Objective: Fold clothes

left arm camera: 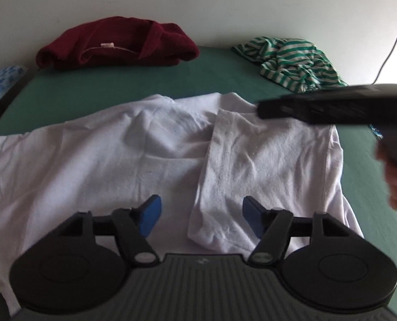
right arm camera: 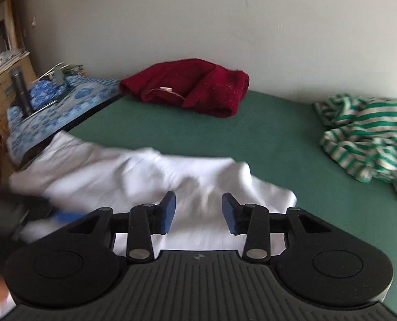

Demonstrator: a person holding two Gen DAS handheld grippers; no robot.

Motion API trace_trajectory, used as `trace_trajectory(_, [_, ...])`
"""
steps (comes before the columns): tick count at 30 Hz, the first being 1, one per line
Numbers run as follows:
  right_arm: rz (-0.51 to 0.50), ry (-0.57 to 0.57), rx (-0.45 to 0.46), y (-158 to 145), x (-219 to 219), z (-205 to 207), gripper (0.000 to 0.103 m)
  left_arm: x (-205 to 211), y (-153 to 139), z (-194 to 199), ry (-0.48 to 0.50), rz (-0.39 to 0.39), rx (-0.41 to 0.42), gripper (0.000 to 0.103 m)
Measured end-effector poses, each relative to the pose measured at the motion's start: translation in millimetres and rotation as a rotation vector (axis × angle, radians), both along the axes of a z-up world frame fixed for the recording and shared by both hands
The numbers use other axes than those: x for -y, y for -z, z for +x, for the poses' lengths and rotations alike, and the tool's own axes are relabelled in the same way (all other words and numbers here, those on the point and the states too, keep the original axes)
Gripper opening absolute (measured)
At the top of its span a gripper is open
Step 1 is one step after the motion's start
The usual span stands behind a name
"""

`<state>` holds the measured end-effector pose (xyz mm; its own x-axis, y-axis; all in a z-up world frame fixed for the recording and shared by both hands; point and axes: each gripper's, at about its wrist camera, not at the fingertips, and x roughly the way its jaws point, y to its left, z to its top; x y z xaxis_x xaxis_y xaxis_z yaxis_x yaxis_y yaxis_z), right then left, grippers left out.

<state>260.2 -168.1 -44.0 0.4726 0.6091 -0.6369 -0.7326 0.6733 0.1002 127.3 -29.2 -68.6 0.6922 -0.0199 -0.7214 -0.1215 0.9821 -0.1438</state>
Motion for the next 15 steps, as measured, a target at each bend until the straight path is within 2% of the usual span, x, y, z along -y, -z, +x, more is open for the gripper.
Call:
trace_trajectory(1, [0.010,0.015,-0.019,8,-6,11,0.047,6,0,0,0.000,0.031,-0.002,0.052])
trace_trajectory(2, [0.020,0.023,-0.050,15,-9,20,0.045,12,0,1,-0.001,0.062,-0.005,0.041])
trace_trajectory(3, [0.025,0.018,-0.086,20,-11,24,0.041,16,-1,0,0.006,0.084,-0.007,0.035])
trace_trajectory(5, [0.025,-0.009,-0.137,27,-11,29,0.004,21,-4,-3,0.012,0.084,-0.004,0.023])
trace_trajectory(7, [0.054,-0.036,-0.142,24,-6,29,0.002,24,-8,-7,0.014,0.077,0.010,0.022])
trace_trajectory(9, [0.128,-0.065,-0.143,10,1,29,0.002,24,-13,-13,0.007,0.058,0.032,0.008])
trace_trajectory(12, [0.244,-0.087,-0.184,-10,4,31,0.002,26,-19,-16,-0.012,0.084,0.048,0.004])
trace_trajectory(15, [0.339,-0.127,-0.234,-15,-5,30,0.002,23,-24,-27,-0.053,0.117,0.059,0.001])
